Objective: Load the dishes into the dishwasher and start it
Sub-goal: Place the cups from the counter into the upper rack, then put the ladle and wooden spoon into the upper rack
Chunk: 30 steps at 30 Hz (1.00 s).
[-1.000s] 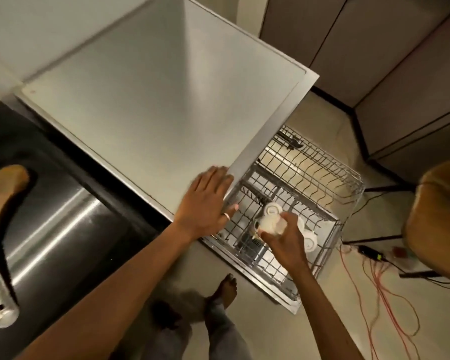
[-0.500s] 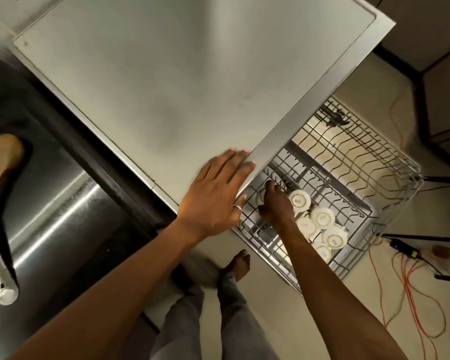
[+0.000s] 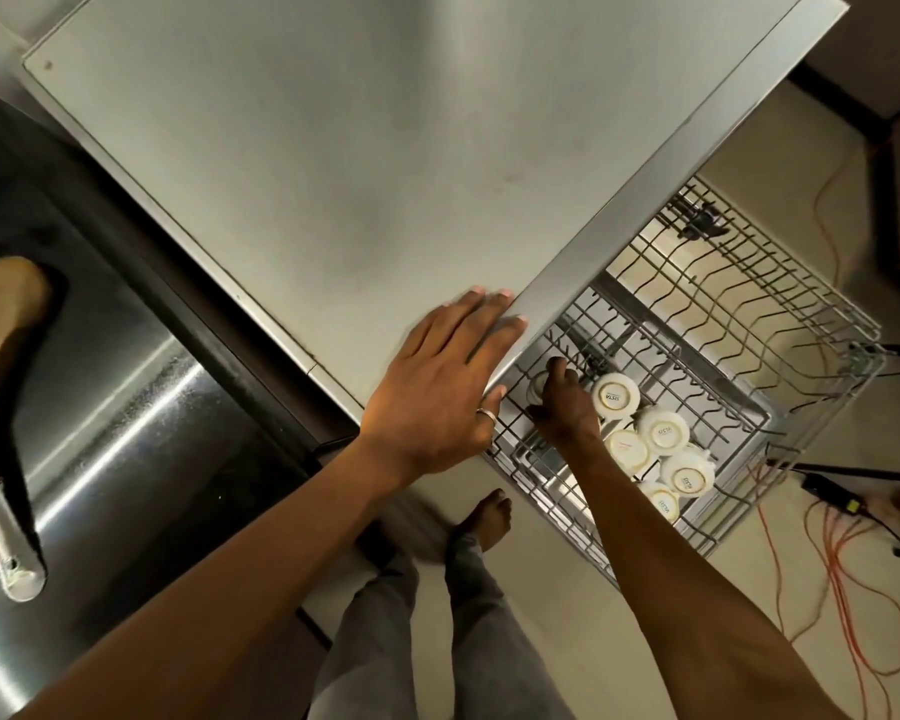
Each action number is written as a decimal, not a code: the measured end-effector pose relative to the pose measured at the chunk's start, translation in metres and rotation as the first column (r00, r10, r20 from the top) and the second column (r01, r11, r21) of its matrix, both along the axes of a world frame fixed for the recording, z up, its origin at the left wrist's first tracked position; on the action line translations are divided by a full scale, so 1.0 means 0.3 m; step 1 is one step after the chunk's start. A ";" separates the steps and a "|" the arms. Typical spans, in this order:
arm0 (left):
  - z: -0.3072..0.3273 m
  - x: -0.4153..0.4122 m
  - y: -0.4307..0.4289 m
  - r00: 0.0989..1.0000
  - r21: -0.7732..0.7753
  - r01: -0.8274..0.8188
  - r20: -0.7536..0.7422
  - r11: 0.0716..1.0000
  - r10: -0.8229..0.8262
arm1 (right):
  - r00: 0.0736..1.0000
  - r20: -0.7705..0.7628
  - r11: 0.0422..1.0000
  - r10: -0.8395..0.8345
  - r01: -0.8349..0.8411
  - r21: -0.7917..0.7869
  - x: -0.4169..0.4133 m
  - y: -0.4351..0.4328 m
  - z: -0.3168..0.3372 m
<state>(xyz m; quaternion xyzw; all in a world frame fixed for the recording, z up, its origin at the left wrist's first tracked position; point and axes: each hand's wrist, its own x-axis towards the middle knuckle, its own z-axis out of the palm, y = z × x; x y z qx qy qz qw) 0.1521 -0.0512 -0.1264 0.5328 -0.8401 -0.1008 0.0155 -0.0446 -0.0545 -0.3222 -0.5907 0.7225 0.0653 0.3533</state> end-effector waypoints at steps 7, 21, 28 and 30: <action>-0.007 0.001 0.001 1.000 -0.027 0.007 -0.001 1.000 -0.007 | 0.999 -0.008 0.999 0.037 -0.036 0.035 -0.007 -0.020 0.022; -0.025 0.008 0.010 0.997 -0.037 0.011 -0.070 0.999 -0.014 | 0.974 0.180 0.969 -0.137 0.170 -0.181 0.109 0.194 0.343; 0.086 0.038 0.057 0.973 0.172 -0.053 -0.213 0.984 0.090 | 0.943 0.331 0.921 0.019 0.113 -0.374 0.179 0.238 0.744; 0.162 0.112 0.132 0.918 0.240 -0.171 -0.314 0.956 0.243 | 0.930 0.364 0.912 0.049 0.107 -0.396 0.223 0.261 0.844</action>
